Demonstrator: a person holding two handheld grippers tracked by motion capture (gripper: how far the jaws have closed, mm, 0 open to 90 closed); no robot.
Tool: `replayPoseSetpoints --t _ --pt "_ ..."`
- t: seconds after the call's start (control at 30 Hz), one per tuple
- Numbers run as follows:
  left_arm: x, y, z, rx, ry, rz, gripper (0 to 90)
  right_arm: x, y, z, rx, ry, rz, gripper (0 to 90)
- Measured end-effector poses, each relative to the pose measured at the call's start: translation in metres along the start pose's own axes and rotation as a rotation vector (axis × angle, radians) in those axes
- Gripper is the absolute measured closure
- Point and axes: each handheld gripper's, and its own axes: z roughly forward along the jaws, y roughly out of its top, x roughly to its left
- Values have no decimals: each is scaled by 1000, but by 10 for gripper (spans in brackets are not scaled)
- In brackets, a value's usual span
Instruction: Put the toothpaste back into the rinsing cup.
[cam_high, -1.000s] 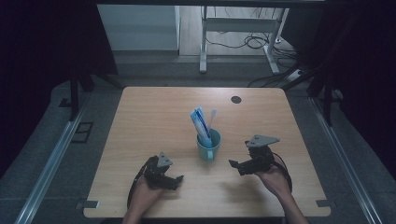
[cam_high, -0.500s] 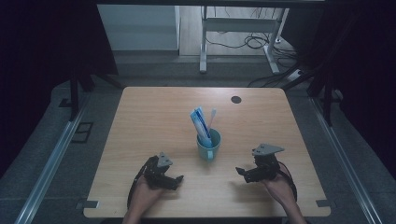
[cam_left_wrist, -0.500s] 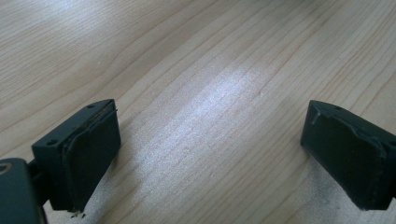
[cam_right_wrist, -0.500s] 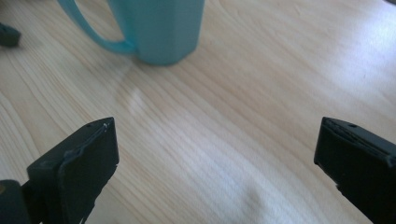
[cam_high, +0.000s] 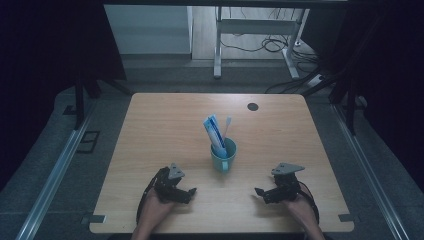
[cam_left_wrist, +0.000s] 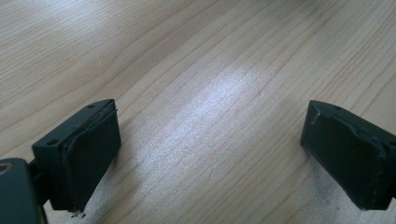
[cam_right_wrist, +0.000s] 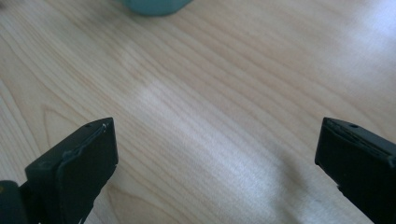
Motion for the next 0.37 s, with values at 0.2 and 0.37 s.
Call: replayPoseSetpoints --t 0.2,0.37 --pt "0 0 0 0 0 1 50 1 -9 6 39 -3 -15 0" --pt "0 0 0 0 0 1 50 1 -13 6 21 -7 -21 0"
